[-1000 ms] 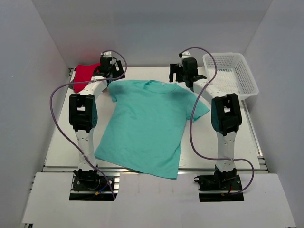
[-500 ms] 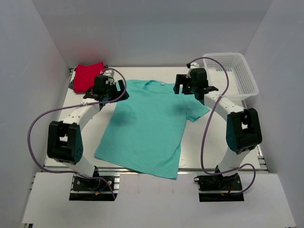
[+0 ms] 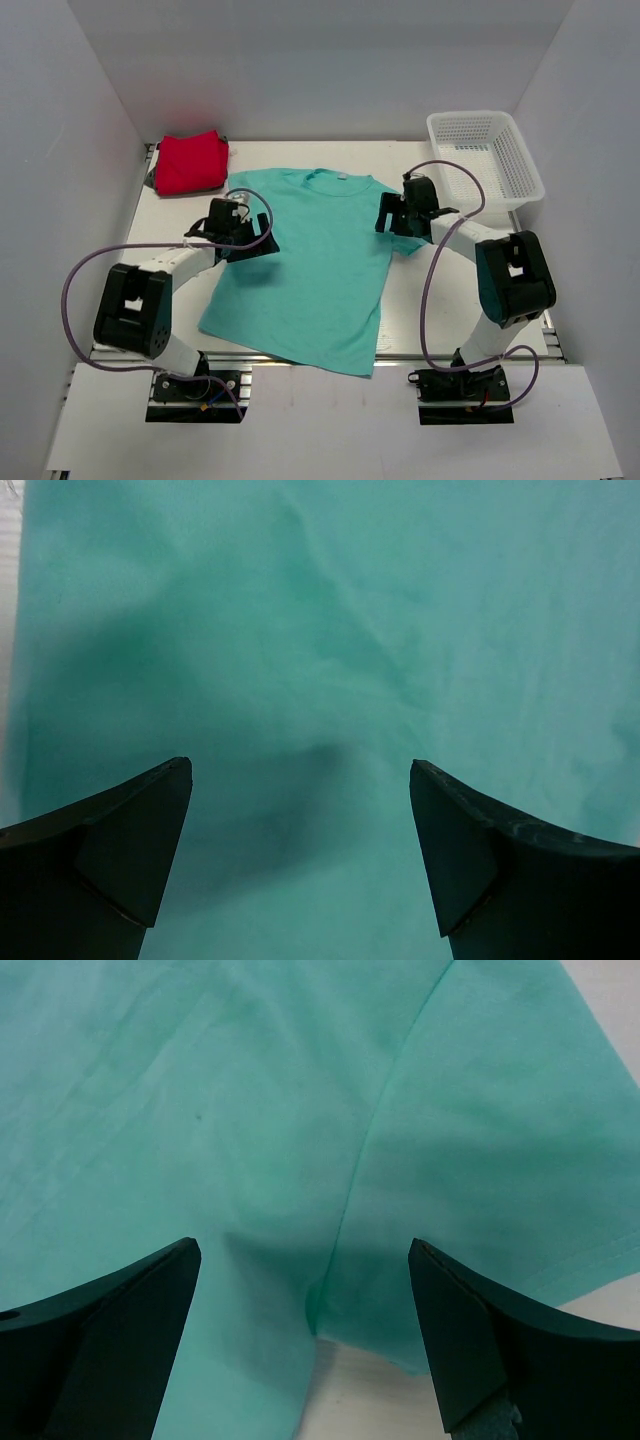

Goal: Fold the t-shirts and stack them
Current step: Flatten out the tshirt

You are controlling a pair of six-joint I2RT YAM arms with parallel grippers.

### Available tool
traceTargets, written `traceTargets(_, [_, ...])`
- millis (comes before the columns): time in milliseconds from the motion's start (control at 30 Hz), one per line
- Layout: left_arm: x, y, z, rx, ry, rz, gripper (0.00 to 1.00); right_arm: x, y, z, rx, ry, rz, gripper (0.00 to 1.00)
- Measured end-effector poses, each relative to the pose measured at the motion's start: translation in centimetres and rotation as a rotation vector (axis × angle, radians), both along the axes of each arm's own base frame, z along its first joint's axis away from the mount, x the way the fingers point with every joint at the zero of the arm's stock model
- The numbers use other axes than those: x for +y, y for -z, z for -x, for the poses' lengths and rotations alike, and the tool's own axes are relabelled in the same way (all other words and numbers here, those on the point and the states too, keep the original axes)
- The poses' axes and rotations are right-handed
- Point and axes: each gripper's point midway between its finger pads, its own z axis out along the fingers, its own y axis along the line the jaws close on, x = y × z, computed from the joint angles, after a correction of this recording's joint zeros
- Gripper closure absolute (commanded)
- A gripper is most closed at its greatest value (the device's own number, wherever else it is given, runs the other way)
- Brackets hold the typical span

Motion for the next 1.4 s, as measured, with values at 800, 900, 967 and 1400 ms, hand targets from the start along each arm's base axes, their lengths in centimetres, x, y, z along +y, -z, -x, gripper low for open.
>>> traceTargets(800, [-10.2,1.8,-28.3,-0.196,0.162,0.077,0.0,5.0,1.7,16.3,0.155,-0.202,-0.337,0.1])
traceTargets(900, [-12.8,1.5,-28.4,-0.243,0.238,0.116,0.0,6.9,1.4,20.2,0.22,-0.359,-0.37,0.1])
traceTargets(967, [-14.3,1.4,-27.7,-0.248,0.275,0.132,0.0,7.2,1.3,21.9,0.251,-0.422,-0.363,0.1])
traceTargets(1400, [-15.3,-2.1,-25.0,-0.247,0.303,0.061,0.0,7.9,-3.8,19.9,0.119,-0.528,-0.305,0.1])
